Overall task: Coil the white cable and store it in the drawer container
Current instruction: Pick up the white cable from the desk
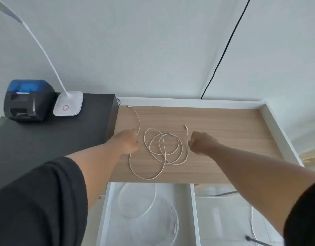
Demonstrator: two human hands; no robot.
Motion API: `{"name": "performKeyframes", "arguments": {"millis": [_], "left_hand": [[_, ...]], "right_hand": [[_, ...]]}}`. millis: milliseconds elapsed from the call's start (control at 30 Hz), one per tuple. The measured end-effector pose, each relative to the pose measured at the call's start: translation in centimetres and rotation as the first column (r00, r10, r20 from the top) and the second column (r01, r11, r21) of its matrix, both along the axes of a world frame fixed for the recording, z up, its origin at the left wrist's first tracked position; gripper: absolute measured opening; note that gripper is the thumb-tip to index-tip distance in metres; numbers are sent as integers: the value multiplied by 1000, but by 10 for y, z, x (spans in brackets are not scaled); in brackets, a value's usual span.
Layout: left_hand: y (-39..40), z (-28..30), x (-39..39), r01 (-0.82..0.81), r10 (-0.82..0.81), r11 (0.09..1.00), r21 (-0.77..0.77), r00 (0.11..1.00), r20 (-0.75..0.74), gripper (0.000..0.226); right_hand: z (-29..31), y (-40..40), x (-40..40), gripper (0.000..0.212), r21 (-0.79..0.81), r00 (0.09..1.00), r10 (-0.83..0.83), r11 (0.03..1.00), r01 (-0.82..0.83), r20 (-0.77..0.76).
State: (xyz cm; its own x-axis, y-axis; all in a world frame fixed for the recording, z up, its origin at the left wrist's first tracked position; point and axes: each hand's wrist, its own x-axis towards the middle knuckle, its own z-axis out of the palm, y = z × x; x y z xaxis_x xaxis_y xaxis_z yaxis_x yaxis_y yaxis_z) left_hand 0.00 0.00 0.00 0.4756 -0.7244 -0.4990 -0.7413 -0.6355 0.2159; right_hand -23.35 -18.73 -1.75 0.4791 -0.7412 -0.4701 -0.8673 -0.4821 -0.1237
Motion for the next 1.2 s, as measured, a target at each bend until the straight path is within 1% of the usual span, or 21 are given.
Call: {"name": "performKeyframes", "arguments": {"millis": [67,133,267,333,433,500,700,867,1000,1100,1200], "left_hand": [[-1,-9,-2,-35,37,999,-36,999,36,24],[-2,-17,-6,-65,67,997,-37,995,75,23],[-7,-28,-11,-67,71,997,-33,986,151,27],[-10,-35,-11,-83,88,996,-37,982,169,30],[-11,-48,-11,-129,128,992,-8,977,169,33],[-10,-58,-10,-157,152,988,16,976,159,35],[-8,-77,-11,-191,189,982,-6,967,173,27],[-14,-78,-13,-258,263,965,-53,953,148,31],[-18,-78,-8,-259,260,966,-29,956,133,33],[-15,-77,-7,-266,266,964,-13,957,114,21],[-7,-74,-9,-321,327,944,-79,943,67,8]], "right_hand": [[-8,1,3,31,-17,999,-42,999,42,8],[-16,3,3,29,-6,996,-93,996,93,16],[-28,5,5,32,-23,986,-165,986,166,31],[-34,2,7,32,4,979,-199,980,199,42],[-42,1,11,27,47,970,-235,972,232,61],[-49,3,12,26,59,971,-228,973,224,74],[-65,8,7,25,55,955,-254,967,248,152],[-65,7,5,26,67,950,-260,965,253,170],[-67,7,2,26,86,948,-252,967,240,193],[-69,10,-4,15,125,921,-291,956,267,258],[-64,14,-8,11,184,861,-356,933,308,364]]}}
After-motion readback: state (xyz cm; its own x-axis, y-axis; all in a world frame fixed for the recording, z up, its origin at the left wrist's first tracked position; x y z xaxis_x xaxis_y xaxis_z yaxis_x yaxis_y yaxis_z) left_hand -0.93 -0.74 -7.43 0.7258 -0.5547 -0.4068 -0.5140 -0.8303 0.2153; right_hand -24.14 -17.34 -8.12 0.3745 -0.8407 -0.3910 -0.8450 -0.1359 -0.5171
